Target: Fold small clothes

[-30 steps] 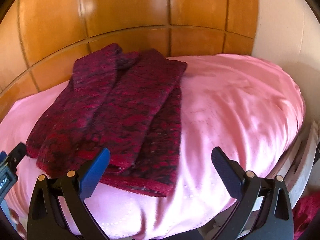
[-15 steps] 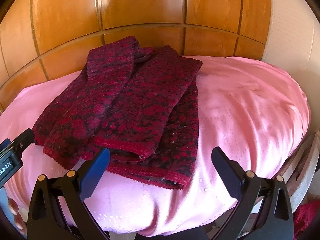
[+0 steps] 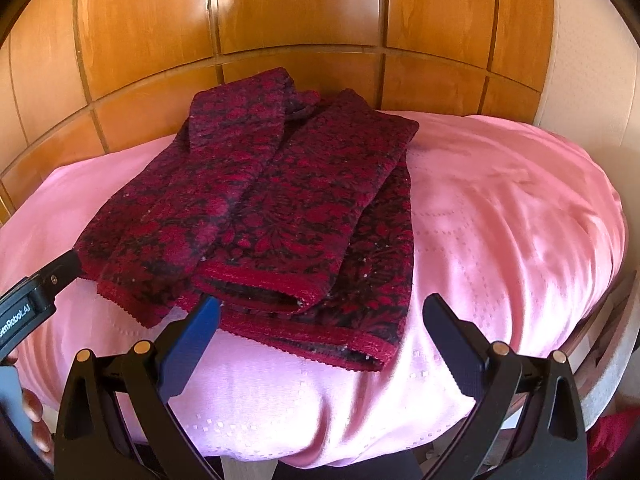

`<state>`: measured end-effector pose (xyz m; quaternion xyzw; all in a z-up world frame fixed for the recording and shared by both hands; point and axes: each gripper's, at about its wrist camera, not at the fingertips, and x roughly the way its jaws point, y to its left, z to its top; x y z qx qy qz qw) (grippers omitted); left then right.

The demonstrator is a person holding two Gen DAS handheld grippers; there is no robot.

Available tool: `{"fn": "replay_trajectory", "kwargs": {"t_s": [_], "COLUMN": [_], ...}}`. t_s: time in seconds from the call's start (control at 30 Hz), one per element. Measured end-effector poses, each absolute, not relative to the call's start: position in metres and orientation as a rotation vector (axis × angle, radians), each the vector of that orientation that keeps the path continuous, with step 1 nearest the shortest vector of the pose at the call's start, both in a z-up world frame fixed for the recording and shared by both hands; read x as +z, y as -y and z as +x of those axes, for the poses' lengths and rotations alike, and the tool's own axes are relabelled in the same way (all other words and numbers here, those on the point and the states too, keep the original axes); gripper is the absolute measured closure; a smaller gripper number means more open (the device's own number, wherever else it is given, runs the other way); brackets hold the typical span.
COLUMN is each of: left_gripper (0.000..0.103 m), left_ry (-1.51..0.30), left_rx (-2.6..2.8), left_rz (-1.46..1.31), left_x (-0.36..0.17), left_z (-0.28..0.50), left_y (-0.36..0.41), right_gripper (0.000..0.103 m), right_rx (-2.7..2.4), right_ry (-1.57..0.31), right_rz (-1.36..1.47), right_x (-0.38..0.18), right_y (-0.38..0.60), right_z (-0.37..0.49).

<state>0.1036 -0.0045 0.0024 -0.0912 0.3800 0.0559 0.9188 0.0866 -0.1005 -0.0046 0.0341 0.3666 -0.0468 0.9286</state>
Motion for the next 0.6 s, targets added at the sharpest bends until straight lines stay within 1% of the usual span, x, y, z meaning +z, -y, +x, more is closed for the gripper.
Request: {"fn": "replay_trajectory", "kwargs": {"t_s": [0.6], "left_gripper": [0.004], "left_ry": [-0.781], "left_rx": [0.100], "left_rz": [-0.167], "left_x": [0.0043], "left_z": [0.1038], "left_y": [0.0092], "right_gripper": [0.002], "right_rx": [-0.095], "right_ry": [-0.755], "right_rz": [0.082], "right_x": [-0.0051], "right_y": [0.1012], "right_z": [0.0884]}}
